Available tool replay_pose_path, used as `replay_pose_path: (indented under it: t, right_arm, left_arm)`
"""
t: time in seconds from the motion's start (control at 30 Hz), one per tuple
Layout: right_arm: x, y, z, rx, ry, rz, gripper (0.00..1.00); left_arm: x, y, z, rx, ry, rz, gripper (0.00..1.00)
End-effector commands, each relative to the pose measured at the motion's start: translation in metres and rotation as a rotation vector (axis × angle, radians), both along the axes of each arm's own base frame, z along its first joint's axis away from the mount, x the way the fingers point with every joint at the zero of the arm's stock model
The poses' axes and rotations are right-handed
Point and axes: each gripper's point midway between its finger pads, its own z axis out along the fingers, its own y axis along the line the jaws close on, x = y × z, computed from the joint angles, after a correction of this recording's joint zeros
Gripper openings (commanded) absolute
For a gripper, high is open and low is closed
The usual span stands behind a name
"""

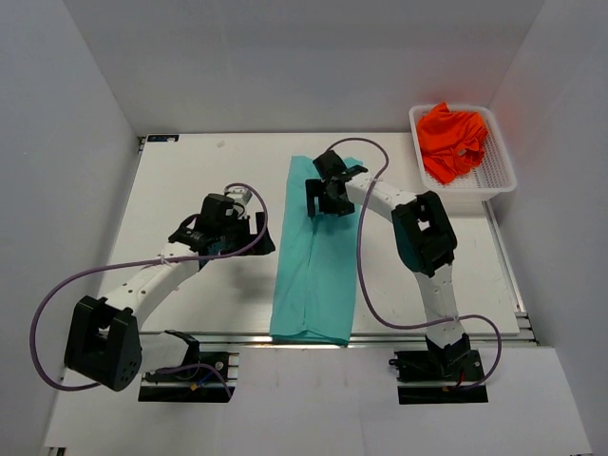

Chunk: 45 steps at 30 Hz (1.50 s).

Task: Fold and stack the t-shirts
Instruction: Grab the bottom of the folded rectangular tshirt with both arms

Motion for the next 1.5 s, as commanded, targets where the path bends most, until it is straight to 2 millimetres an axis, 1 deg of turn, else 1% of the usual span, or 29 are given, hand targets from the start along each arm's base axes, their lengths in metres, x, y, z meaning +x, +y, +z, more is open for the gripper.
replay_pose_path:
  t: [0.0,0.1,0.17,0.2,0.23,0.27,0.3,0.33,0.4,0.43,0.5,0.57,0.6,0.67,0.7,0.77,0.83,0.87,0.9,0.97,1.0,1.03,1.1,1.13,1.2,1.23,1.37,1.43,1.47]
  right_arm:
    - [0.019,-0.005,-0.019,-0.023,0.02,-0.047,0.9]
    - [0.039,-0.008,-0.031,-0.023,0.021,-0.057,0.9]
    - [0.06,-0.004,-0.027,-0.009,-0.017,-0.059,0.9]
    - [0.069,-0.009,-0.037,-0.017,-0.013,-0.075,0.9]
    - [0.095,0.003,-0.011,0.026,-0.091,-0.072,0.9]
    - [0.099,0.009,-0.028,0.043,-0.07,-0.041,0.9]
    - [0.108,0.012,-0.024,0.056,-0.092,-0.017,0.9]
    - [0.127,0.03,0.007,0.126,-0.165,0.01,0.9]
    - [0.136,0.042,0.023,0.185,-0.212,0.052,0.9]
    - [0.135,0.042,0.017,0.187,-0.218,0.061,0.9]
    - [0.134,0.054,0.071,0.265,-0.308,0.11,0.9]
    - [0.118,0.047,0.081,0.273,-0.31,0.115,0.9]
    - [0.112,0.047,0.134,0.317,-0.397,0.129,0.9]
    - [0.081,0.034,0.115,0.328,-0.323,0.121,0.9]
    - [0.074,0.032,0.14,0.356,-0.357,0.125,0.9]
    - [0.062,0.028,0.146,0.372,-0.351,0.123,0.9]
    - [0.033,0.015,0.147,0.379,-0.319,0.105,0.9]
    - [0.023,0.011,0.161,0.403,-0.336,0.105,0.9]
    - [-0.002,-0.001,0.121,0.371,-0.24,0.098,0.9]
    - [-0.021,-0.01,0.14,0.404,-0.267,0.104,0.9]
    - [-0.046,-0.021,0.106,0.369,-0.19,0.101,0.9]
    - [-0.058,-0.027,0.124,0.385,-0.219,0.103,0.9]
    - [-0.09,-0.043,0.089,0.358,-0.13,0.088,0.9]
    - [-0.1,-0.047,0.102,0.381,-0.153,0.084,0.9]
    - [-0.129,-0.054,0.077,0.389,-0.076,0.091,0.9]
    - [-0.135,-0.055,0.084,0.407,-0.093,0.109,0.9]
    - [-0.185,-0.065,0.052,0.413,0.056,0.142,0.9]
    - [-0.198,-0.071,0.042,0.397,0.101,0.135,0.9]
    - [-0.205,-0.071,0.035,0.401,0.136,0.153,0.9]
  left_arm:
    - [0.005,0.002,-0.002,0.018,-0.002,0.009,1.0]
    - [0.01,0.0,0.003,0.02,-0.019,0.001,1.0]
    - [0.012,0.0,0.0,0.013,-0.011,0.0,1.0]
    - [0.013,-0.002,-0.004,0.01,0.002,-0.007,1.0]
    - [0.015,-0.003,-0.004,0.009,0.002,-0.007,1.0]
    - [0.02,-0.005,-0.001,0.007,-0.004,-0.007,1.0]
    - [0.02,-0.004,-0.002,0.021,0.009,-0.016,1.0]
    - [0.026,-0.005,0.0,0.03,0.012,-0.01,1.0]
    - [0.025,-0.012,0.004,0.035,0.004,-0.051,1.0]
    - [0.025,-0.016,-0.002,0.024,0.022,-0.067,1.0]
    - [0.02,-0.024,-0.004,-0.011,0.035,-0.113,1.0]
    - [0.013,-0.03,-0.009,-0.027,0.06,-0.144,1.0]
    - [0.006,-0.033,-0.013,-0.046,0.077,-0.165,1.0]
    - [-0.006,-0.038,-0.023,-0.064,0.095,-0.218,1.0]
    - [-0.013,-0.041,-0.026,-0.071,0.11,-0.24,1.0]
    - [-0.026,-0.051,-0.029,-0.083,0.121,-0.294,1.0]
    - [-0.039,-0.054,-0.038,-0.081,0.147,-0.323,1.0]
    - [-0.047,-0.062,-0.04,-0.093,0.155,-0.349,1.0]
    - [-0.057,-0.062,-0.048,-0.084,0.178,-0.362,1.0]
    - [-0.07,-0.065,-0.058,-0.058,0.211,-0.369,1.0]
    - [-0.072,-0.067,-0.059,-0.047,0.207,-0.377,1.0]
    - [-0.075,-0.069,-0.064,-0.037,0.226,-0.373,1.0]
    - [-0.085,-0.075,-0.069,-0.029,0.235,-0.407,1.0]
    - [-0.086,-0.078,-0.071,-0.029,0.234,-0.418,1.0]
    - [-0.087,-0.078,-0.076,-0.006,0.239,-0.416,0.98]
    - [-0.089,-0.077,-0.084,0.015,0.254,-0.415,0.93]
    - [-0.085,-0.071,-0.096,0.088,0.261,-0.401,0.83]
    - [-0.085,-0.072,-0.1,0.102,0.266,-0.404,0.81]
    - [-0.086,-0.071,-0.106,0.112,0.285,-0.403,0.74]
